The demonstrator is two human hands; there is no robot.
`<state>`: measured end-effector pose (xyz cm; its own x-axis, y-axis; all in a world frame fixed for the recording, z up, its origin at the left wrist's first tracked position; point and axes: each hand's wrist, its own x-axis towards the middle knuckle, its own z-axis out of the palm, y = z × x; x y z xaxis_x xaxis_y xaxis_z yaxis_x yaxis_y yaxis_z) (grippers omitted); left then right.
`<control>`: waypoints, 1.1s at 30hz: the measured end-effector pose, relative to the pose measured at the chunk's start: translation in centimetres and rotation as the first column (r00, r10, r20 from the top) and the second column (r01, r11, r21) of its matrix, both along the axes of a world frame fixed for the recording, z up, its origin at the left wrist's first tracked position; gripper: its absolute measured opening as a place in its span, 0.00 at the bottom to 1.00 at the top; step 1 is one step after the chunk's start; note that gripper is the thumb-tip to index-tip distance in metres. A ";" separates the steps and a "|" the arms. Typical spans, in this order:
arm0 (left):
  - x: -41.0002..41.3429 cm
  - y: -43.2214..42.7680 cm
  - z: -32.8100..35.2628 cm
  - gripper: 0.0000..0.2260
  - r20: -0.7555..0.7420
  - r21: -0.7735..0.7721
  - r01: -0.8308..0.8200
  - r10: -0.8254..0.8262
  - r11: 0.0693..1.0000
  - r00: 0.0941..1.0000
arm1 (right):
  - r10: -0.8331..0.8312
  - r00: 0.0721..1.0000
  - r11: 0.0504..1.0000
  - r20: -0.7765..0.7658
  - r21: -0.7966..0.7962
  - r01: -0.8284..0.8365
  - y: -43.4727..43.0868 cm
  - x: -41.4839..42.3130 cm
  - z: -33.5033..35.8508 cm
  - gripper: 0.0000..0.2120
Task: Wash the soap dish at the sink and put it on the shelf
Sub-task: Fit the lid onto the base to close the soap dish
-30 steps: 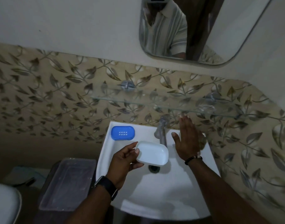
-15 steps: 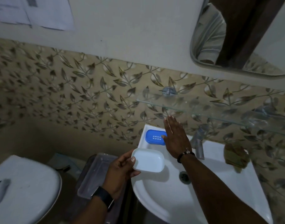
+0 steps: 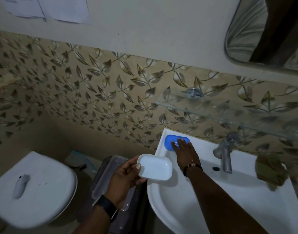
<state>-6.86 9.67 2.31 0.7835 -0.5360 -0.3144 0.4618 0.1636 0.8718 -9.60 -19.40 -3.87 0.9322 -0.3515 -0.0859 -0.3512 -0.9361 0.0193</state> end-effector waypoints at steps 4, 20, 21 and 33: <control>0.2 -0.3 0.1 0.21 0.008 -0.004 -0.005 0.005 1.000 1.000 | 0.024 1.000 0.999 0.002 -0.043 -0.024 0.0 -0.6 0.5 0.28; -1.1 -5.1 -0.5 0.12 0.002 -0.139 -0.040 0.041 0.989 0.999 | 0.015 0.655 0.987 0.755 0.093 -0.129 2.3 -10.0 12.6 0.20; -1.2 -5.4 -0.4 0.12 0.001 -0.151 -0.042 0.043 0.988 0.999 | 0.039 0.663 0.982 0.748 0.093 -0.163 2.6 -10.5 13.3 0.20; -4.0 -7.5 2.7 0.19 0.328 -0.184 0.151 -0.084 0.971 0.941 | 0.022 0.716 0.976 0.698 0.141 -0.167 6.5 -15.0 15.6 0.17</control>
<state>-10.88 2.20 4.97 0.7514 -0.6566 0.0649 0.1946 0.3146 0.9291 -24.56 -12.85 11.76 0.7844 -0.3043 0.5405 -0.1086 -0.9253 -0.3634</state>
